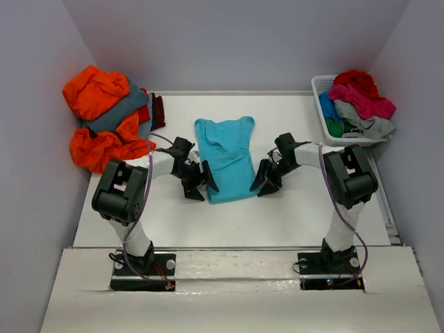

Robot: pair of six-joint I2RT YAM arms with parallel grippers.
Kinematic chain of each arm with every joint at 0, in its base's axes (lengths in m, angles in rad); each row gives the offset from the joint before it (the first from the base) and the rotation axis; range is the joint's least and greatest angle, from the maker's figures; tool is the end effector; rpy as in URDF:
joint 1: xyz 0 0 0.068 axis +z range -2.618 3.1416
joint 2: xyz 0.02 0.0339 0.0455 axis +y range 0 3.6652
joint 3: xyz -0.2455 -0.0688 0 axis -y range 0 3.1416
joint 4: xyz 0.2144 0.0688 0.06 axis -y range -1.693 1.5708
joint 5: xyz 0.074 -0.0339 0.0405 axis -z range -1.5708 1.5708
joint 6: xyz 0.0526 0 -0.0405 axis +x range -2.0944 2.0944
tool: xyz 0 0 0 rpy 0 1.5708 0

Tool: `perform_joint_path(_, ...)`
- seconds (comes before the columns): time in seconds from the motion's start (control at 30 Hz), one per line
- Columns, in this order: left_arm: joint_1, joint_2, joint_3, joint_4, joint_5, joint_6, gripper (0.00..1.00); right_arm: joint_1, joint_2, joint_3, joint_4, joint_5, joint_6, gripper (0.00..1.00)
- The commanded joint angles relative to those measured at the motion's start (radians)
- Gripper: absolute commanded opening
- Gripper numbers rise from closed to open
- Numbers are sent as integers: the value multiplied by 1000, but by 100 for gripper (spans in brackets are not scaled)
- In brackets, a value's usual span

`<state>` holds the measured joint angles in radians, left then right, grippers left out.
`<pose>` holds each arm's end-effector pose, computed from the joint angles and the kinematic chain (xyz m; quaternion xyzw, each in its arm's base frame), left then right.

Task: Fold and stack the t-shirts
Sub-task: Pick up the 2/3-rectangle-folded T-shirt at the center of the board.

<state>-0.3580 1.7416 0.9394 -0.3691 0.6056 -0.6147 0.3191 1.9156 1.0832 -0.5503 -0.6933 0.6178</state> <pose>0.2700 -0.1330 0.1350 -0.0611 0.9354 -0.3469 0.0308 0.2867 0.1301 0.1139 -0.1078 -0.9307 -0.3417 0.0739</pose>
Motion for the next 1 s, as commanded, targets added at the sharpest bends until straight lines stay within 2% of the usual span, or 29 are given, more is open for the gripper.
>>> perform_joint_path(0.0, 4, 65, -22, -1, -184, 78, 81, -8, 37, 40, 13, 112, -20, 50)
perform_joint_path(0.27, 4, 65, -22, 1, -182, 81, 81, -8, 60, 69, 3, 123, -18, 50)
perform_joint_path(0.4, 4, 67, -24, 6, -176, 73, 78, -8, 46, 57, 0, 130, -18, 50)
perform_joint_path(0.53, 4, 65, -37, 21, -164, 63, 70, -8, 30, 43, -2, 130, -18, 50)
perform_joint_path(0.57, 4, 64, -45, 24, -159, 61, 65, -8, 25, 35, -2, 132, -20, 50)
perform_joint_path(0.97, -15, 91, -59, 52, -142, 53, 64, -8, 11, 29, -8, 132, -23, 50)
